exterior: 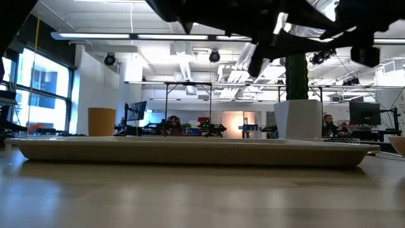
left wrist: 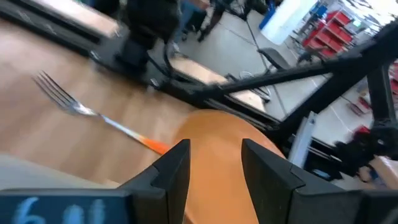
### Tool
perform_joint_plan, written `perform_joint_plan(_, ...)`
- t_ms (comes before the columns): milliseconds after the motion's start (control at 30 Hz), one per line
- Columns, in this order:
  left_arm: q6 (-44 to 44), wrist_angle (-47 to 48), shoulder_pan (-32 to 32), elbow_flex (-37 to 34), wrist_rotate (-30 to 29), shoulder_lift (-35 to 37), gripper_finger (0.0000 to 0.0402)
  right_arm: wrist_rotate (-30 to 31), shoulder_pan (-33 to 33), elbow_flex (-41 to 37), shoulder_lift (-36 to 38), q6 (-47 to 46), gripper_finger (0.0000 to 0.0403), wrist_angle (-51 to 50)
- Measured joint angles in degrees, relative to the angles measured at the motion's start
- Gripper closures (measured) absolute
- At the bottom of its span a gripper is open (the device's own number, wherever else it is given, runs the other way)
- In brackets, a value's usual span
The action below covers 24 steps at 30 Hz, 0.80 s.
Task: Pick and place plate/cup/fork/spoon on tray
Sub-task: Put the orange plate on the center of the white serving tray
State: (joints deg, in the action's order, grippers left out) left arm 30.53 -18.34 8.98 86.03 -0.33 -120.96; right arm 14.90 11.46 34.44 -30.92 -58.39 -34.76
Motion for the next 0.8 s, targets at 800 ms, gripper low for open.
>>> perform_joint_plan(800, 26.09, 9.95, 16.37, 3.04, -27.65, -6.29, 0.0268, -7.59, 23.13, 13.94, -38.21, -33.39, 0.0324, -11.12)
